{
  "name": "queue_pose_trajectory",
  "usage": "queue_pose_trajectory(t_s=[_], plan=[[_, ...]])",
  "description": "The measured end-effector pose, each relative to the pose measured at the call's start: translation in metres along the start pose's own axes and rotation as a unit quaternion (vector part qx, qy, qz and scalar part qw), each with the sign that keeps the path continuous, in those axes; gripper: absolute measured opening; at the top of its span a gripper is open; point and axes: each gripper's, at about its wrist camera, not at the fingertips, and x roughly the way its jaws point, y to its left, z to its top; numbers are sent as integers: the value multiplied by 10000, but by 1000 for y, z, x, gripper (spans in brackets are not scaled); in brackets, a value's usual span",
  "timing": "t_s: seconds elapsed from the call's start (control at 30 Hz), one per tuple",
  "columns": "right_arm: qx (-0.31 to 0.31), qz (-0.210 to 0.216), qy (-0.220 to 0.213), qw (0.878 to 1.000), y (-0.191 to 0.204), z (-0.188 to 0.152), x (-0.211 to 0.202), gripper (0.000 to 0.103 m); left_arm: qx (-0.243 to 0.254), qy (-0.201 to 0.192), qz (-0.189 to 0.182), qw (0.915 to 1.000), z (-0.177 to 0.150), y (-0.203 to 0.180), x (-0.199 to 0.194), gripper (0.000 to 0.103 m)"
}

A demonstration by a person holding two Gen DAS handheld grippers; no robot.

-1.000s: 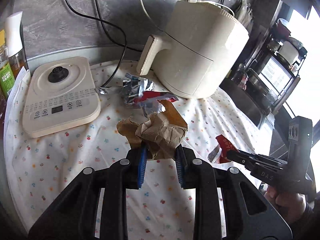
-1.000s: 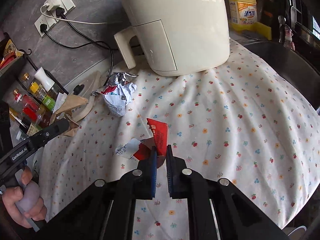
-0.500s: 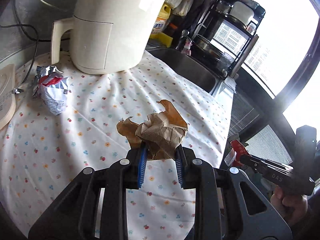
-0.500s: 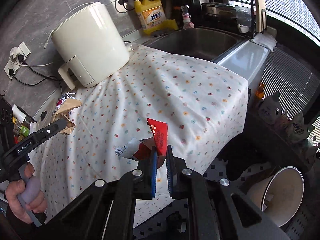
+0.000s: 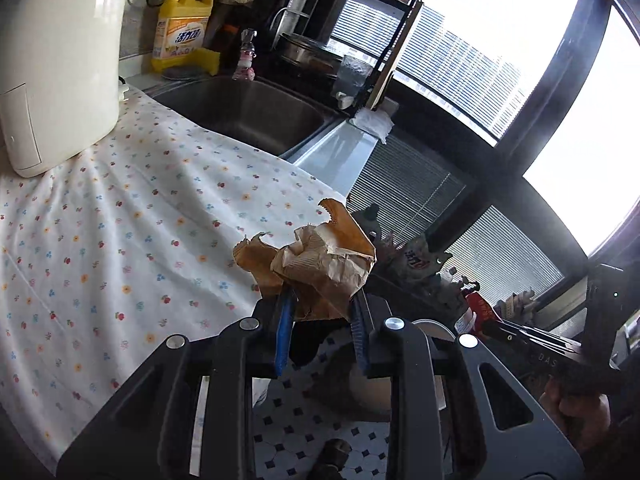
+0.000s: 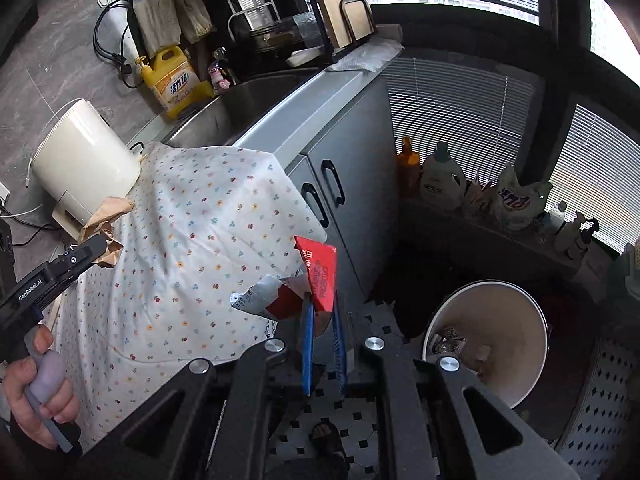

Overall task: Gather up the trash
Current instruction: 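Carry both items over the white bin and open both grippers, then move both empty grippers back to the counter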

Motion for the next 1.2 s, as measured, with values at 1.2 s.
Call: queue_pose_trajectory(t_s=[1.2], plan=[[642, -604, 415, 9952, -277, -38, -40, 41, 383, 1583, -666, 9844, -118, -255, 177, 26]])
